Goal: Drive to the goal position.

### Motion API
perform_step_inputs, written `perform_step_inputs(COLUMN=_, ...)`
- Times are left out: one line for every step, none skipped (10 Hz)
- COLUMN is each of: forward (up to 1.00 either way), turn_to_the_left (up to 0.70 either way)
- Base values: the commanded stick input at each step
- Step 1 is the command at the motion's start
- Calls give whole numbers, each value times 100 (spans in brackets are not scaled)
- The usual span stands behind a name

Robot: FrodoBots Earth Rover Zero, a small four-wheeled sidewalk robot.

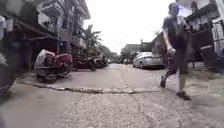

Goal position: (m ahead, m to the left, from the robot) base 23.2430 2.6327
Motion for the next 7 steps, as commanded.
perform_step_inputs(forward=100, turn_to_the_left=0)
perform_step_inputs(forward=100, turn_to_the_left=0)
perform_step_inputs(forward=100, turn_to_the_left=0)
perform_step_inputs(forward=100, turn_to_the_left=0)
perform_step_inputs(forward=100, turn_to_the_left=0)
perform_step_inputs(forward=100, turn_to_the_left=0)
perform_step_inputs(forward=100, turn_to_the_left=0)
